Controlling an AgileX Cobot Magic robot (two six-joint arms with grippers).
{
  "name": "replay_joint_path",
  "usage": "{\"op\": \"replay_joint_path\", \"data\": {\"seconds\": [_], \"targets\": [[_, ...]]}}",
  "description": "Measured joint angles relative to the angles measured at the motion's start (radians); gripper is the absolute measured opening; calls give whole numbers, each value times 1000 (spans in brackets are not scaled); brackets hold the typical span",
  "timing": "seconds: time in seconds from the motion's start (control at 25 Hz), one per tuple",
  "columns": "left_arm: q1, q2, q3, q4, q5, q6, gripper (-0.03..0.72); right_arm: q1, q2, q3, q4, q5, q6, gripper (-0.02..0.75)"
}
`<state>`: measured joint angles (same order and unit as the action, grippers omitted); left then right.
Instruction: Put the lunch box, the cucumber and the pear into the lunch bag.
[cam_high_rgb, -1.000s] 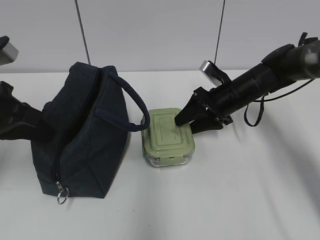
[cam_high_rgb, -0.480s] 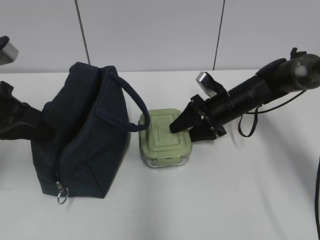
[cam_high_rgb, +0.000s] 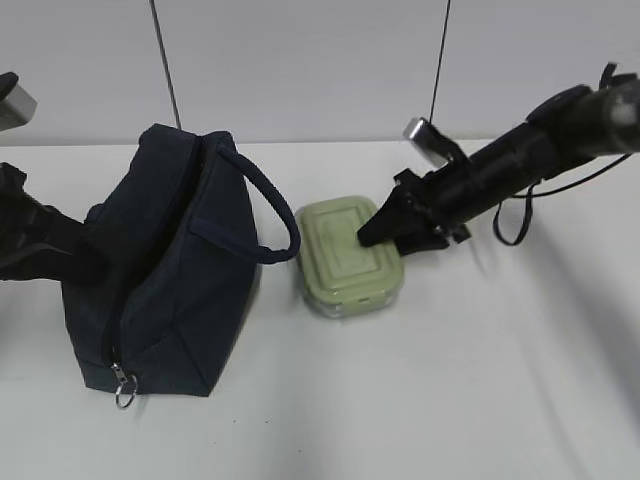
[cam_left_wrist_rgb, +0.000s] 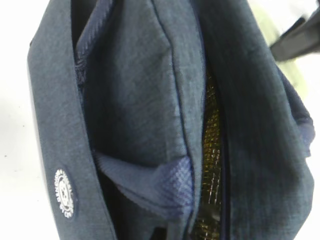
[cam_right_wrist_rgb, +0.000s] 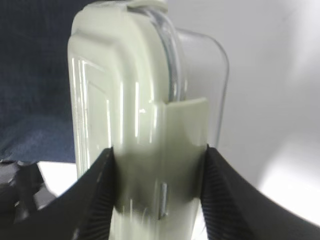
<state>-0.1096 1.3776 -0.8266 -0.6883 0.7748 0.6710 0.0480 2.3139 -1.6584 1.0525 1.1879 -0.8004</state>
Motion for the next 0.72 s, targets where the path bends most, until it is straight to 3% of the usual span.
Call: {"op": "replay_joint_path", "data": {"seconds": [0.2,0.36,0.72], "targets": [[0,0,0,0,1,0,-18,-33,-166,-91,-31,-26,36,353],[0,0,0,0,1,0,-18,9,-269,-178,5,-3,62,353],[0,0,0,0,1,0,-18,291,-279,-241,79,-24,60,352]]}}
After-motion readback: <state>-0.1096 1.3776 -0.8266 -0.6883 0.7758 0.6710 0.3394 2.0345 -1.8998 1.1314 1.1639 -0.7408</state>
